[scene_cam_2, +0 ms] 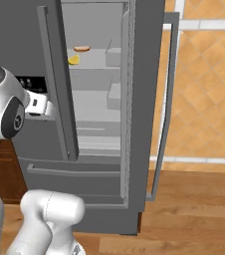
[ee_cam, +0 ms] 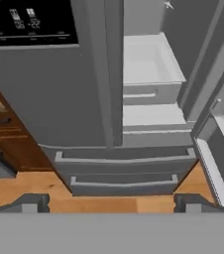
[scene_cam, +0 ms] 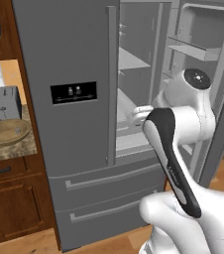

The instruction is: Grab a lemon wedge from the fridge and one ice cube from the ice bowl, and put them in the glass of lemonade.

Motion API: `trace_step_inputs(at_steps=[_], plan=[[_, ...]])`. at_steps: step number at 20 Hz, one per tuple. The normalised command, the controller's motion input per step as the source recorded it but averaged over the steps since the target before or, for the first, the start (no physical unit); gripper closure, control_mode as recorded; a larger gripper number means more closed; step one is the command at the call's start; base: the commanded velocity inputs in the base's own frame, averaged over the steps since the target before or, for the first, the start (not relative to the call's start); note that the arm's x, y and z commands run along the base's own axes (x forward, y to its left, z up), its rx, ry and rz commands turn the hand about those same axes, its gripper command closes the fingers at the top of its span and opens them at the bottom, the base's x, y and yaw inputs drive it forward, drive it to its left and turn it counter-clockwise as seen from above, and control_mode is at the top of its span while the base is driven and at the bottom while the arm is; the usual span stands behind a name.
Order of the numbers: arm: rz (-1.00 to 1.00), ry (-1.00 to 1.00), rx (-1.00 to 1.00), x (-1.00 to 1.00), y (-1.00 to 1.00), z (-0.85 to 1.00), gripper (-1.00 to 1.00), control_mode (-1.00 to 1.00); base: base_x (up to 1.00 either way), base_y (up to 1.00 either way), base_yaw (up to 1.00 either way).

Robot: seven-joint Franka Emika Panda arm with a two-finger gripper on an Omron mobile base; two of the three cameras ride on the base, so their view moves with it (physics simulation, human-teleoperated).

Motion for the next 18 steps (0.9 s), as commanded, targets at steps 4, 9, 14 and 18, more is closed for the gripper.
trace_step_inputs(at_steps=[4,9,14,18], plan=[[0.0,-0.17,0.0,0.59,0.3,0.51,-1.0,-1.0,0.0,0.0,0.0],[0.0,-0.02,0.0,0.54,0.05,0.1,-1.0,-1.0,0.0,0.0,0.0],[0.0,0.04,-0.01,0.98,0.09,-0.18,-1.0,-1.0,0.0,0.0,0.0],[0.0,0.0,-0.06,0.87,0.29,0.07,-1.0,-1.0,0.0,0.0,0.0]])
